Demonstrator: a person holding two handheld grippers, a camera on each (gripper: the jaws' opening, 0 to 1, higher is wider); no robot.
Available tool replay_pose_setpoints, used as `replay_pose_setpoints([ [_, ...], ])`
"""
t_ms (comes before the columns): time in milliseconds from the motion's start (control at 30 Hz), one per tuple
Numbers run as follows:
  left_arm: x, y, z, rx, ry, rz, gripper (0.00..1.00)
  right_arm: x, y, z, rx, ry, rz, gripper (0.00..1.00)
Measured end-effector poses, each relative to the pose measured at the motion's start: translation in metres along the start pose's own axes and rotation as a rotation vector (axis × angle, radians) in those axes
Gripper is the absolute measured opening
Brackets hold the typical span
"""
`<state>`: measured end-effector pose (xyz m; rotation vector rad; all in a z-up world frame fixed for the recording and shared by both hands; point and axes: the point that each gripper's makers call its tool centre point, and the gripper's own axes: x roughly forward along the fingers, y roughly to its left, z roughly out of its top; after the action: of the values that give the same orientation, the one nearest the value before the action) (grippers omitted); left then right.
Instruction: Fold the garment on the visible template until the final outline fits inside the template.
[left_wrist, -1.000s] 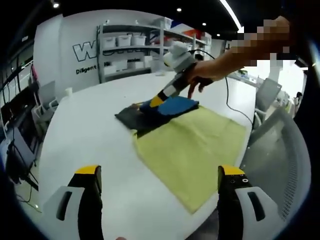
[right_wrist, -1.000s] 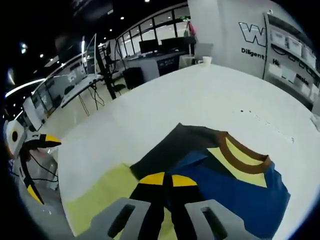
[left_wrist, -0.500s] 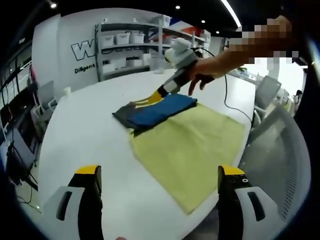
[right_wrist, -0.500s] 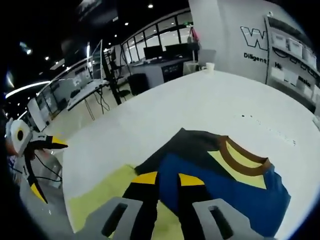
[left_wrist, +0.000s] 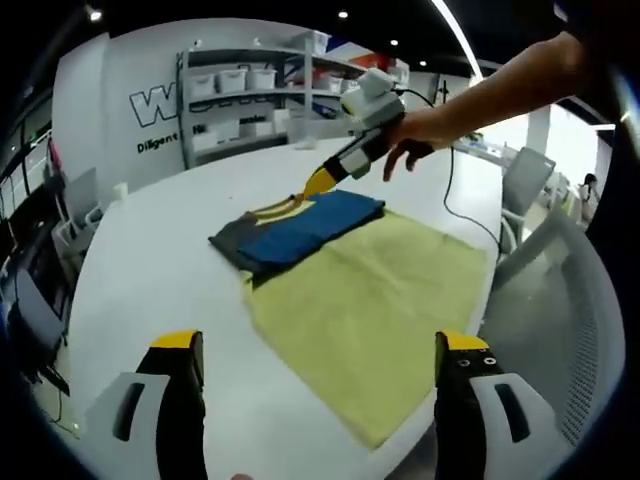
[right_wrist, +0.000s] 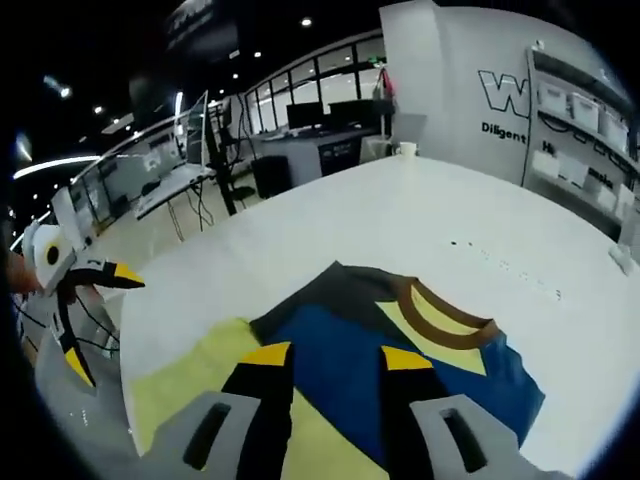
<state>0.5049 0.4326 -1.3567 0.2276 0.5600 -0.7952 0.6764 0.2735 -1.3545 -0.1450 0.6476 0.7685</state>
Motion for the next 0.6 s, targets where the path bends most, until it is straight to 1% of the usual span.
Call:
replay_pose_setpoints([
  [167, 0.003, -0.002, 0.000, 0.008, 0.005, -0.011, 0.93, -0.011, -0.009, -0.005, 0.004, -0.011, -0.026, 0.37],
  [333, 0.005, -0.001, 0.001, 0.013, 0.008, -0.020, 0.93, -0.019, -0.014, -0.004, -0.007, -0.024, -0.047, 0.39],
  [400, 0.006, -0.002, 0.001, 0.020, 0.011, -0.027, 0.93, -0.024, -0.016, -0.003, -0.013, -0.033, -0.055, 0.43],
  [467, 0.009, -0.002, 0.001, 0.029, 0.015, -0.035, 0.93, -0.029, -0.017, -0.001, -0.008, -0.056, -0.058, 0.50],
  [500, 0.009, -0.002, 0.002, 0.032, 0.015, -0.037, 0.93, -0.031, -0.018, -0.002, -0.007, -0.054, -0.060, 0.52],
  [600, 0.012, -0.002, 0.003, 0.028, 0.013, -0.044, 0.93, -0.039, -0.020, -0.004, -0.016, -0.063, -0.067, 0.53],
])
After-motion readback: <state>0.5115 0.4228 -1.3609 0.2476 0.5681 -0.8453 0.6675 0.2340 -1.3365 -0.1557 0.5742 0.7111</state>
